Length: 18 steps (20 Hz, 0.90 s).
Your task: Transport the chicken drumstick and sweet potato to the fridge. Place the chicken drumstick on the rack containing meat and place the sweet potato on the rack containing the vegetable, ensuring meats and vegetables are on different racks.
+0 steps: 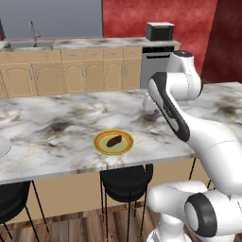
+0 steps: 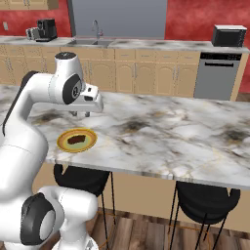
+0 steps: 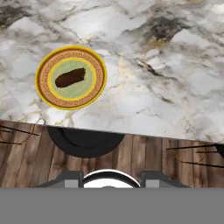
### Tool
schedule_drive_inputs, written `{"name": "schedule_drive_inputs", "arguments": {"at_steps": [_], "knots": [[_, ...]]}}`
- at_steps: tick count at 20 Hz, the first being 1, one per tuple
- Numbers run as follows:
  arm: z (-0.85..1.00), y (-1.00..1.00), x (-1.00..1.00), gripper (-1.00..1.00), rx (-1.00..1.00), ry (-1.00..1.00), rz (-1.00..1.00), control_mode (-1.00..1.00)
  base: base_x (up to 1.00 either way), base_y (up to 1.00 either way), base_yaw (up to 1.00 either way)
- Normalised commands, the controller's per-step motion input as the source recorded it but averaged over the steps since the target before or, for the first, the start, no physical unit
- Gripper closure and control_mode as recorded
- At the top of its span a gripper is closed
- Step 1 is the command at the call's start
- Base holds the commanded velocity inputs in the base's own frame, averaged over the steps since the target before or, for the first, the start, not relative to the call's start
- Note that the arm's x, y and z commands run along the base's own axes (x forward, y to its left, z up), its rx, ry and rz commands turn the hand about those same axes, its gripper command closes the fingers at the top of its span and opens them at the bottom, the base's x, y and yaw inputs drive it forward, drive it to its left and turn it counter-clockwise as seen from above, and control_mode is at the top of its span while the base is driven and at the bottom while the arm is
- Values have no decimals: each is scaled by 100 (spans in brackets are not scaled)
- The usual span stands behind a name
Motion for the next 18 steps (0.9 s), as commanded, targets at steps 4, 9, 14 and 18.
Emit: {"name": "schedule_drive_inputs", "arguments": {"at_steps": [4, 9, 14, 18], "knots": [[0, 4, -35, -100, 0, -3, 0, -100, 0, 0, 0], [0, 35, -79, -100, 0, -9, 0, -100, 0, 0, 0], [-10, 71, -37, -100, 7, 0, -2, -100, 0, 0, 0], [-23, 52, -8, -100, 6, 5, -19, -100, 0, 0, 0]]}}
